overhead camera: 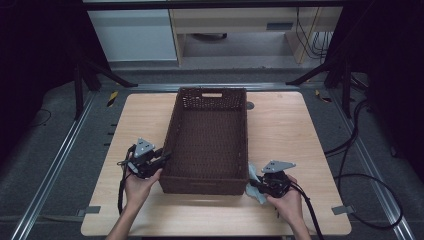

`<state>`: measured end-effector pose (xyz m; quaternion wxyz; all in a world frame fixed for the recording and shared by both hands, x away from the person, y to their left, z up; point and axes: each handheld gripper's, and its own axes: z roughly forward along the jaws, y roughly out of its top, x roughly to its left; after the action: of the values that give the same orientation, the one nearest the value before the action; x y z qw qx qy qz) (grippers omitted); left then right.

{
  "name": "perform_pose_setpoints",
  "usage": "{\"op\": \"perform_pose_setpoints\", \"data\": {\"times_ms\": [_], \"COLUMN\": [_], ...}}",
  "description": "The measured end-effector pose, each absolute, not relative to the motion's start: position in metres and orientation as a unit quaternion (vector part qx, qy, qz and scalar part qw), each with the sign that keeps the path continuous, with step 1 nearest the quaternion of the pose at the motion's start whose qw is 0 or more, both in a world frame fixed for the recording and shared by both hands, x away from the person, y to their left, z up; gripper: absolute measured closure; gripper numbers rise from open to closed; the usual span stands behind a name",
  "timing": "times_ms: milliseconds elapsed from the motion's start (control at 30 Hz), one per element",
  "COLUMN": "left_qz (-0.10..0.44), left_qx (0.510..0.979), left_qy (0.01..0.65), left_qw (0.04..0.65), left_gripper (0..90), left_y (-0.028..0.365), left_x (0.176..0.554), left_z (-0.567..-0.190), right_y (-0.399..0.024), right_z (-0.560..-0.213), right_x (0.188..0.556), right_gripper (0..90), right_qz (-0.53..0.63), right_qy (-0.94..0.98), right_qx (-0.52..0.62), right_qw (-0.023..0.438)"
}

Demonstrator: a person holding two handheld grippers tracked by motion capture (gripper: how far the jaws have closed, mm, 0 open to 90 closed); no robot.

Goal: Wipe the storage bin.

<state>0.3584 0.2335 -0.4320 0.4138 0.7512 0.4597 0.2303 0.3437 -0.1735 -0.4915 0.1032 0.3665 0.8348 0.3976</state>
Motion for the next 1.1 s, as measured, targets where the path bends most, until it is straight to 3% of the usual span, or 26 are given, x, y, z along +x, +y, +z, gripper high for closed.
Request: {"op": "perform_pose_setpoints", "data": {"times_ms": [367,900,1100], "left_qz": [0.229,0.233,0.226], "left_qx": [0.750,0.741,0.741], "left_qy": [0.461,0.476,0.477], "left_qw": [0.415,0.412,0.416], "left_gripper": [67.1,69.3,68.7], "left_y": [0.234,0.228,0.231], "left_x": [0.358,0.368,0.377], "left_z": [-0.432,-0.431,-0.431], "right_y": [-0.186,-0.176,-0.180], "right_z": [-0.449,-0.496,-0.487], "right_x": [0.318,0.331,0.332], "right_gripper": [78.6,78.7,78.6], "right_qz": [0.475,0.383,0.410], "right_qy": [0.802,0.841,0.826], "right_qx": [0.334,0.368,0.371], "right_qw": [0.139,0.107,0.109]}}
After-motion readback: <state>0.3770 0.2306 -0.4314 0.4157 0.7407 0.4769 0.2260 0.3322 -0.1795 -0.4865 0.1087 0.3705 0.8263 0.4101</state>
